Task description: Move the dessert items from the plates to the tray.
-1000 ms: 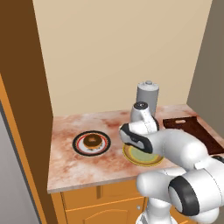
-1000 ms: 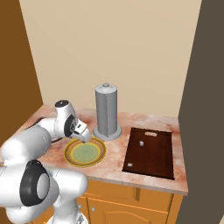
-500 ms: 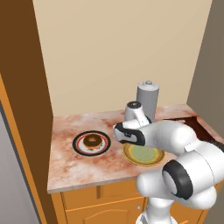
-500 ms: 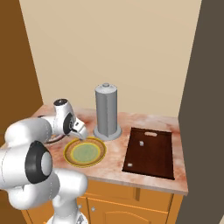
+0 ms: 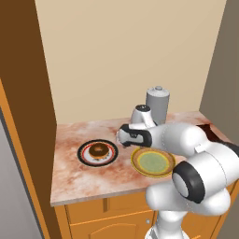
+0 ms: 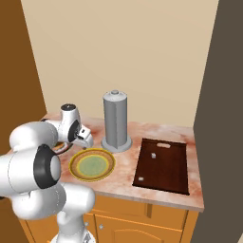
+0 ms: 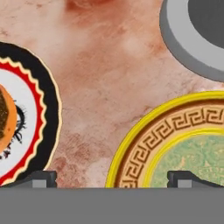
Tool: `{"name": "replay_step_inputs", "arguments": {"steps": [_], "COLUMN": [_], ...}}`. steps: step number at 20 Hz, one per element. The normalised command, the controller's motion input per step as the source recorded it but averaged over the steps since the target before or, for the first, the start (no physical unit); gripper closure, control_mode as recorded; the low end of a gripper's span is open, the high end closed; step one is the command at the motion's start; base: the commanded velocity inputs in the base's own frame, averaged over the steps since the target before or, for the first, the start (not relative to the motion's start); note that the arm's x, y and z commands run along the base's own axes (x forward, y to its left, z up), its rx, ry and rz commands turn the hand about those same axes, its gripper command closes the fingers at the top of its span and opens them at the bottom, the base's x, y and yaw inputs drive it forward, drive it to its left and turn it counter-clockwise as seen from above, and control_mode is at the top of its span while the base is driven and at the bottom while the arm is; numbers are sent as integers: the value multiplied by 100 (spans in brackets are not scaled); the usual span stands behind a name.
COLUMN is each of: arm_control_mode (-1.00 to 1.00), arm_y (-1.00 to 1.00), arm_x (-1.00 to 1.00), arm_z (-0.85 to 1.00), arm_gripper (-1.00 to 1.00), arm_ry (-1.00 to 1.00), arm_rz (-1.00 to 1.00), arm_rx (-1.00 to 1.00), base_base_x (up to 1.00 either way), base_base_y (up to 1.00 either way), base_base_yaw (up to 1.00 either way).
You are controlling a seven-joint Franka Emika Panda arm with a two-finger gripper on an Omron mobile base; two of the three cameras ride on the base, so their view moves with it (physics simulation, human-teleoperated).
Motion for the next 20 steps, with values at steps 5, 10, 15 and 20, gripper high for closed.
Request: {"name": "replay_step_inputs", "arguments": {"steps": [5,10,15,20], "arm_control_mode": [-100,-100,-100,-100], "arm_y": [21,44,46,37], "arm_x": [0,0,0,9], "arm_z": [-2,0,0,0], "arm_gripper": [-100,-100,-100,-100], "arm_ry": [0,0,0,0], "arm_rz": [5,3,1,0], "arm_rx": [0,0,0,0], "base_base_x": [0,0,0,0], "base_base_y": [0,0,0,0], "base_base_yaw": [0,0,0,0]}}
